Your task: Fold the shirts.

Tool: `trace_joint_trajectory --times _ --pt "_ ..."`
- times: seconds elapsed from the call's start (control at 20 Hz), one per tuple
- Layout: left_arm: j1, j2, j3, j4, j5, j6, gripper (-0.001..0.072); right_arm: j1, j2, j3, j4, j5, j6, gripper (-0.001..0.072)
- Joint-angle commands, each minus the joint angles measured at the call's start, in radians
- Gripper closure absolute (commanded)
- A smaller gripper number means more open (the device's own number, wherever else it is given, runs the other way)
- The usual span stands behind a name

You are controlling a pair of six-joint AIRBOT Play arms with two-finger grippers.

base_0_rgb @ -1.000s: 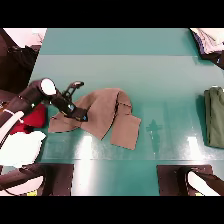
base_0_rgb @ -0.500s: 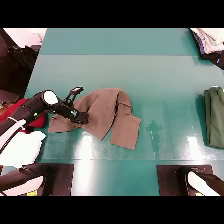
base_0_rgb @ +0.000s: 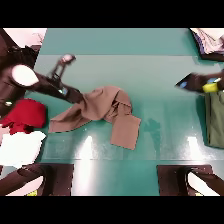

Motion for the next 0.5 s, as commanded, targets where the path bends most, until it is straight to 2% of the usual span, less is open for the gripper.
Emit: trace_joint_trajectory --times 0.0,0.2,0.35,0.4,0.45 --pt "0.0 0.057 0.16 0.043 -0.023 -0.002 0.0686 0.133 -0.042 -0.242 0.064 -0.023 -0.01 0.0226" --pt "0.0 0.056 0.166 0.036 -0.047 -0.009 0.0685 0.299 -0.182 -0.369 0.105 -0.171 -0.025 0.0237" --pt "0.0 0.056 0.165 0.037 -0.085 -0.009 0.0685 0.36 -0.283 -0.372 0.203 -0.247 -0.063 0.0239" --pt "0.0 0.056 0.165 0.037 -0.093 -0.009 0.0685 0.373 -0.307 -0.372 0.219 -0.272 -0.063 0.0271" --pt "0.0 0.056 0.165 0.037 -0.097 -0.009 0.0686 0.381 -0.321 -0.372 0.219 -0.289 -0.063 0.027"
